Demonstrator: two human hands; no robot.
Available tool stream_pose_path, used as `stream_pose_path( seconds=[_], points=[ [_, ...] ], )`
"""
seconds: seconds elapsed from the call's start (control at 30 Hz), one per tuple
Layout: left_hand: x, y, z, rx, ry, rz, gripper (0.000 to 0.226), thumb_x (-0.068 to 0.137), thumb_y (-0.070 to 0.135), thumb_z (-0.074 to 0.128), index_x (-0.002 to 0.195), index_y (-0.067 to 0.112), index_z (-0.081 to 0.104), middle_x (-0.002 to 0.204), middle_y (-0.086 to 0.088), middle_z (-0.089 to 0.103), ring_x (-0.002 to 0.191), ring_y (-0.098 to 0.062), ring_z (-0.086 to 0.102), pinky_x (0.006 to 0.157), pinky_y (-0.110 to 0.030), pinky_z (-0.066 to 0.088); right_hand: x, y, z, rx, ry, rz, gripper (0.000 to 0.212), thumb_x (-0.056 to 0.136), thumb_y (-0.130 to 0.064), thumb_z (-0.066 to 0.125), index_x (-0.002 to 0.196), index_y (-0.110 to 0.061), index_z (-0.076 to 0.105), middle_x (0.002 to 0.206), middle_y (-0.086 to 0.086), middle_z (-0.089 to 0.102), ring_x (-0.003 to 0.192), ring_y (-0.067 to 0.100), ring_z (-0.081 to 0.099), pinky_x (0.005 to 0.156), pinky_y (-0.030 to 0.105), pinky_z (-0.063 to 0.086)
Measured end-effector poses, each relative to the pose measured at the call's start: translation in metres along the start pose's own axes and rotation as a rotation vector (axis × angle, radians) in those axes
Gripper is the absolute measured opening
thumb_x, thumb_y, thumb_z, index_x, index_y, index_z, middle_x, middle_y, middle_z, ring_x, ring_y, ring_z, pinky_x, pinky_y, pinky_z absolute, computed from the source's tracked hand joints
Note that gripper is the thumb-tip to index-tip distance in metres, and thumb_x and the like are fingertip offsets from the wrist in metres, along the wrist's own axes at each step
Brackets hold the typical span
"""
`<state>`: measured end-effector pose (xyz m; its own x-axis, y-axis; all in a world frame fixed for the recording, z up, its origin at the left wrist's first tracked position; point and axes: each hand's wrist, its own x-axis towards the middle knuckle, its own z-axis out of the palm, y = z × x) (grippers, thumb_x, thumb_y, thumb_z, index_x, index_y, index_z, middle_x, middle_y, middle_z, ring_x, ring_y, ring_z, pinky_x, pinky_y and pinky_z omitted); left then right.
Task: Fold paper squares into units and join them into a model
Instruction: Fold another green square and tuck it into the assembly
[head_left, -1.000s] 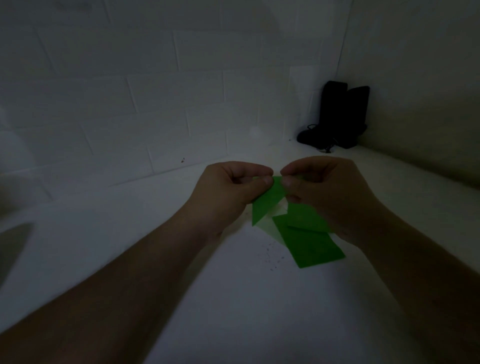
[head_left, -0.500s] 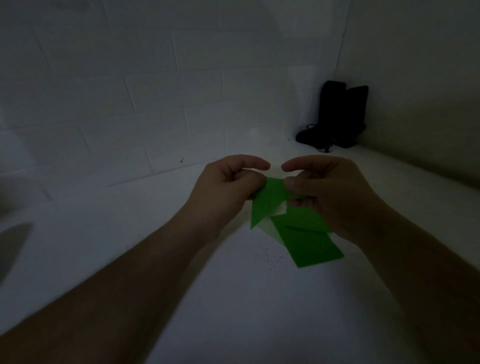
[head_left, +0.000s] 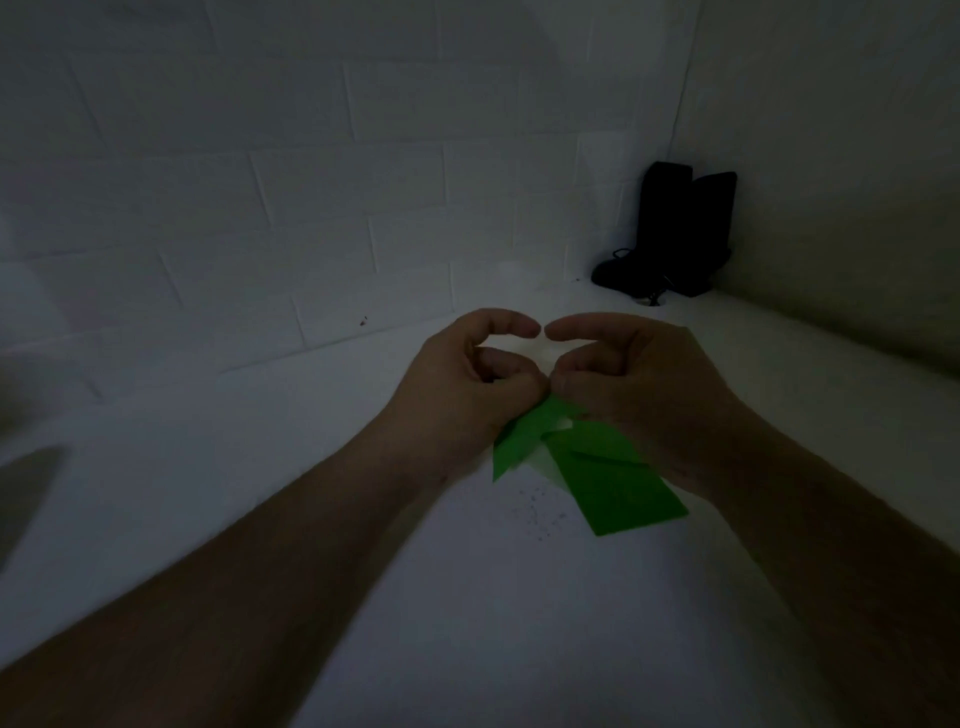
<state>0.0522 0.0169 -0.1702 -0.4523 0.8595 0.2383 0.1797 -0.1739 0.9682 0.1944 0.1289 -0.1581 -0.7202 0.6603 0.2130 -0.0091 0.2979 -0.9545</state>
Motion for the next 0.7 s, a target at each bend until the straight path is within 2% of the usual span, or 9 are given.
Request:
stream_pose_path(
  seconds=[0.1,0.2,0.27,0.33,0.37,0.47,0.57,0.7],
  points=[
    [0.000,0.000,0.000,-0.010,-0.003,-0.023,0.039,0.090,-0.001,0.070,0.120,0.019,0.054,0.093,-0.028,0.073,0.068,-0.027,0.065,0.065,-0.034,0.054,0.000,0.000,0.001,-0.027,0.006,0.020,0.041,0.085,0.003,0.073,0.116,-0.023,0.068,0.084,0.009,0.077,0.072,0.016,0.072,0.067,0.027,0.062],
    [0.000,0.000,0.000,-0.009,-0.014,-0.031,0.043,0.090,-0.002,0.070,0.121,0.020,0.050,0.089,-0.027,0.072,0.064,-0.025,0.063,0.062,-0.032,0.052,0.001,0.001,0.001,-0.022,0.004,0.038,0.043,0.085,0.004,0.072,0.117,-0.025,0.067,0.083,0.008,0.077,0.066,0.012,0.069,0.060,0.020,0.056],
    [0.000,0.001,-0.001,-0.012,-0.028,-0.032,0.044,0.090,-0.003,0.069,0.122,0.020,0.049,0.086,-0.027,0.071,0.062,-0.025,0.061,0.061,-0.031,0.051,0.002,0.001,0.001,0.011,-0.013,0.063,0.042,0.086,0.005,0.071,0.116,-0.025,0.067,0.083,0.010,0.077,0.064,0.012,0.068,0.058,0.021,0.054],
    [0.000,0.002,-0.002,-0.028,-0.034,-0.039,0.045,0.090,-0.003,0.069,0.123,0.019,0.048,0.087,-0.025,0.073,0.060,-0.023,0.062,0.059,-0.030,0.051,0.003,0.001,-0.001,0.065,-0.025,0.081,0.043,0.086,0.005,0.071,0.119,-0.022,0.066,0.084,0.009,0.077,0.069,0.015,0.072,0.066,0.027,0.061],
    [0.001,0.002,-0.003,-0.037,-0.034,-0.042,0.045,0.091,-0.004,0.068,0.124,0.018,0.047,0.087,-0.024,0.074,0.059,-0.023,0.062,0.057,-0.029,0.051,0.004,0.001,-0.002,0.087,-0.027,0.084,0.044,0.086,0.005,0.071,0.121,-0.021,0.064,0.084,0.009,0.077,0.073,0.018,0.073,0.073,0.035,0.064],
    [0.002,0.003,-0.006,-0.040,-0.013,-0.047,0.045,0.091,-0.003,0.068,0.124,0.018,0.047,0.081,-0.019,0.071,0.058,-0.022,0.059,0.055,-0.029,0.048,0.007,0.004,-0.005,0.142,-0.022,0.087,0.046,0.085,0.008,0.070,0.123,-0.018,0.064,0.085,0.014,0.076,0.084,0.032,0.070,0.092,0.061,0.056],
    [0.001,0.004,-0.006,-0.047,-0.011,-0.056,0.045,0.090,-0.003,0.069,0.124,0.019,0.047,0.080,-0.018,0.071,0.059,-0.023,0.059,0.056,-0.030,0.049,0.008,0.005,-0.007,0.159,-0.026,0.096,0.047,0.085,0.009,0.069,0.124,-0.017,0.064,0.082,0.012,0.075,0.084,0.031,0.070,0.094,0.064,0.053],
    [0.003,0.003,-0.007,-0.056,-0.001,-0.062,0.045,0.090,-0.002,0.070,0.124,0.019,0.048,0.079,-0.014,0.073,0.060,-0.022,0.062,0.058,-0.030,0.050,0.009,0.004,-0.010,0.167,-0.021,0.101,0.053,0.085,0.007,0.071,0.130,-0.017,0.061,0.080,0.013,0.073,0.082,0.032,0.071,0.089,0.058,0.058]
  ],
)
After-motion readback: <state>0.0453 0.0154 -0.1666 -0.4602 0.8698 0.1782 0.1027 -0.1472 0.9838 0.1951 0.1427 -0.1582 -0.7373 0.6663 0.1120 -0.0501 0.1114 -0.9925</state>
